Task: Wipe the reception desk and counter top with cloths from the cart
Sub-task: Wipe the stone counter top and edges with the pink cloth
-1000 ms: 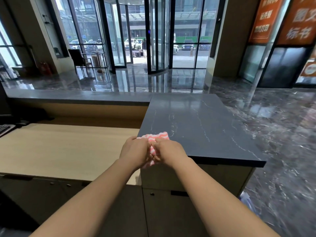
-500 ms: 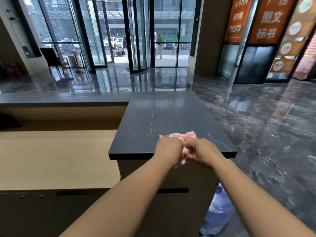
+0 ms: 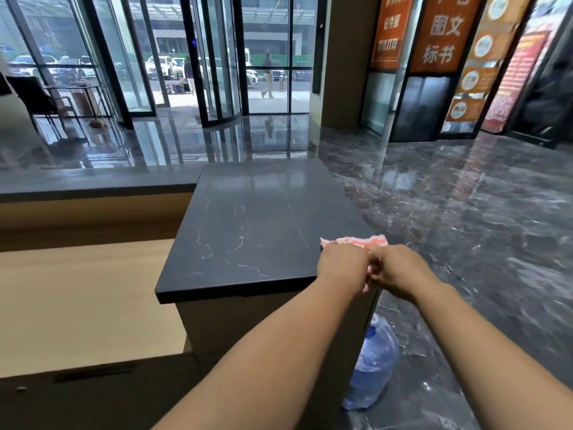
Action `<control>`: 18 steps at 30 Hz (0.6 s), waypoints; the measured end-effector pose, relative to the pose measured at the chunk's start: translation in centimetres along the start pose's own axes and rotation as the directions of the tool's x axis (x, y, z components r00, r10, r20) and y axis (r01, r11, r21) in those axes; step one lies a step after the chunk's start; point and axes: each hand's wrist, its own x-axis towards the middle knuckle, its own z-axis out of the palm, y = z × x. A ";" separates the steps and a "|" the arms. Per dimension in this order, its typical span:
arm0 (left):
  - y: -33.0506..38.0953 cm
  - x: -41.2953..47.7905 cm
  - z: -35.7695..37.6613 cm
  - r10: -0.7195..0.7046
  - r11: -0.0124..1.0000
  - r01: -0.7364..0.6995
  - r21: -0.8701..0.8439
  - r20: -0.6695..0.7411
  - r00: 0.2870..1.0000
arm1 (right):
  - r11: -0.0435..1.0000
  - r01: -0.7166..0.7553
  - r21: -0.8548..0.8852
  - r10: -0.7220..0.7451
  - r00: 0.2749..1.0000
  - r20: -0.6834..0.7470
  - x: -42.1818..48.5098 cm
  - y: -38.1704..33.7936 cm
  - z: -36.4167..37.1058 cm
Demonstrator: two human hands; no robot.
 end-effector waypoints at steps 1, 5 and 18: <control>-0.1 0.1 0.2 0.007 1.000 -0.007 -0.012 -0.002 1.000 | 1.000 -0.011 -0.012 0.011 1.000 -0.007 0.0 -0.4 -0.1; -1.4 -0.2 0.8 0.067 0.996 -0.073 -0.057 -0.097 0.993 | 0.997 -0.033 -0.076 0.033 0.999 -0.008 -0.2 -2.3 -0.5; -13.3 -6.5 0.6 0.071 0.992 -0.081 -0.093 -0.106 0.992 | 0.994 -0.076 -0.083 0.077 0.997 0.007 -0.6 -14.9 1.2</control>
